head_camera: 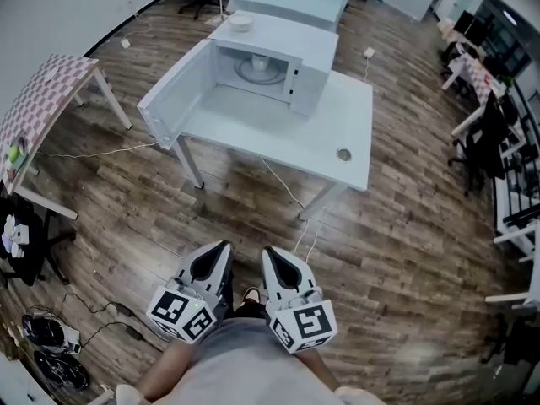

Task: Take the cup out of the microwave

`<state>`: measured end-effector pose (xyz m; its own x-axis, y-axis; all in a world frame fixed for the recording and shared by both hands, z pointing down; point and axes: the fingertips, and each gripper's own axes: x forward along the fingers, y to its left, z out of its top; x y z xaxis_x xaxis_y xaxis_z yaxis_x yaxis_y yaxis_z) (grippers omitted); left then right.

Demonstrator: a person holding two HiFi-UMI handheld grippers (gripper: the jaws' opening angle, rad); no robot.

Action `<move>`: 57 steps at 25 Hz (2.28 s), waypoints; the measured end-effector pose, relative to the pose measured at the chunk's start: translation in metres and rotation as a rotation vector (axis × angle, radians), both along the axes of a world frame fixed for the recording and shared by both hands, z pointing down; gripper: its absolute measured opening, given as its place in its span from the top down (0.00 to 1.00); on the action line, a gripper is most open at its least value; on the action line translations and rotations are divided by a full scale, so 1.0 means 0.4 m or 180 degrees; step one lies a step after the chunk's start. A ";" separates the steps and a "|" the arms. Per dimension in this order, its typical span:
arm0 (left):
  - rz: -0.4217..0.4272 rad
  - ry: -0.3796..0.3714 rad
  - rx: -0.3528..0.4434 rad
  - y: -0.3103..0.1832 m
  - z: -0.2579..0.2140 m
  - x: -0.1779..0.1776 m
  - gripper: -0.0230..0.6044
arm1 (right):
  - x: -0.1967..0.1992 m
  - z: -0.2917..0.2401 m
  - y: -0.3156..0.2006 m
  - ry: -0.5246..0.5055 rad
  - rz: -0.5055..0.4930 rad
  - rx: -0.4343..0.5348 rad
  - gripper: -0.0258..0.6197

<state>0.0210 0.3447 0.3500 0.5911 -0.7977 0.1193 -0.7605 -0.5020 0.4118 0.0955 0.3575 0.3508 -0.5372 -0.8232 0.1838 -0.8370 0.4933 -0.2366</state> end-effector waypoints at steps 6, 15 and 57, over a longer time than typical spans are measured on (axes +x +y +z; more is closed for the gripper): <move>0.0046 0.0023 -0.0019 -0.095 -0.004 -0.013 0.94 | -0.022 -0.008 -0.091 0.0048 -0.0012 -0.0004 0.93; 0.0161 0.0053 -0.0051 -0.248 0.000 -0.040 0.94 | -0.078 -0.005 -0.243 0.0144 -0.0062 0.0007 0.93; 0.0620 0.0251 0.0270 -0.676 -0.083 -0.233 0.94 | -0.266 -0.089 -0.660 0.0231 0.0656 0.0348 0.92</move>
<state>-0.0720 0.0741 0.3167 0.7398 -0.6728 0.0041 -0.6130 -0.6716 0.4163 -0.0111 0.0936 0.3150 -0.3443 -0.9312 0.1196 -0.9356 0.3296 -0.1267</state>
